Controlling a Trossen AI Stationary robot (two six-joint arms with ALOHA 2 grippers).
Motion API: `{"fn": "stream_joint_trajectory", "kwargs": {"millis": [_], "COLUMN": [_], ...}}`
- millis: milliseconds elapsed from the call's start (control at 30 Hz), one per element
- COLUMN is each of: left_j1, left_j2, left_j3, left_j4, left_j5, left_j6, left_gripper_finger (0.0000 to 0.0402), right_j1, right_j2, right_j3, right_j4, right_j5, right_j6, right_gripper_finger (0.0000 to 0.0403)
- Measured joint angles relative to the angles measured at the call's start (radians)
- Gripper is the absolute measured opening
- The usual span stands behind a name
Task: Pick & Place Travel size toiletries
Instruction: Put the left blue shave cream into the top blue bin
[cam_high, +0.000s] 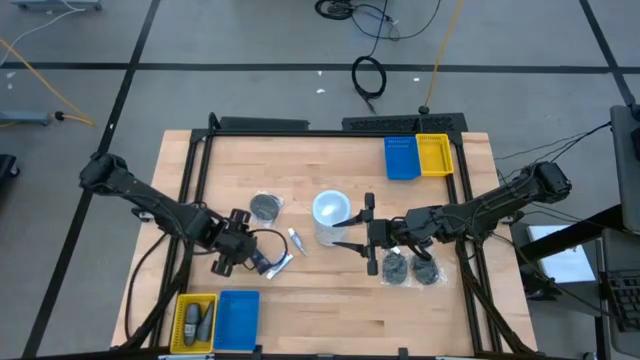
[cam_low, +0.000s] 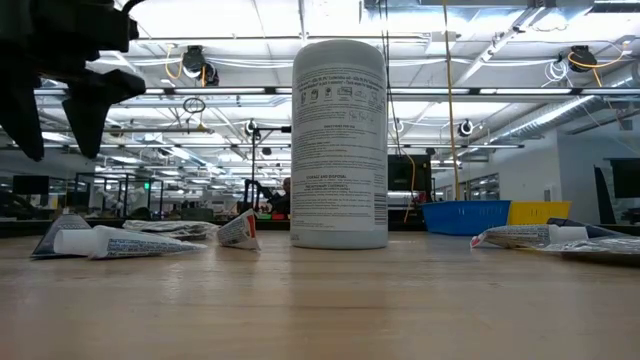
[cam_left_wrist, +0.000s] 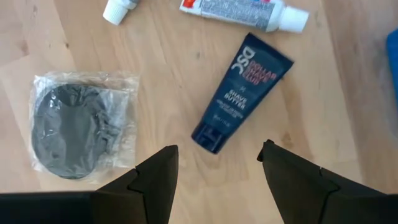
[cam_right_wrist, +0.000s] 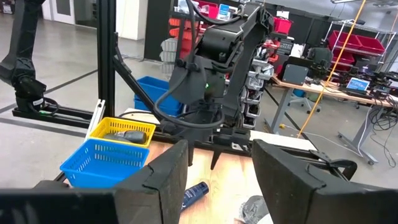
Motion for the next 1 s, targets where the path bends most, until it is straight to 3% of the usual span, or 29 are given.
{"fn": "stream_joint_trajectory", "kwargs": {"millis": [767, 1000], "left_j1": [0.048, 0.048], "left_j2": [0.252, 0.304], "left_j3": [0.0, 0.0], "left_j4": [0.006, 0.035], "left_j5": [0.019, 0.012], "left_j6": [0.055, 0.153], "left_gripper_finger": [0.0227, 0.0227], "right_j1": [0.0, 0.0], "right_j2": [0.0, 0.0], "right_j3": [0.0, 0.0], "right_j4": [-0.007, -0.009], "right_j5": [0.0, 0.0], "right_j6": [0.0, 0.0], "right_gripper_finger": [0.0171, 0.0171]}}
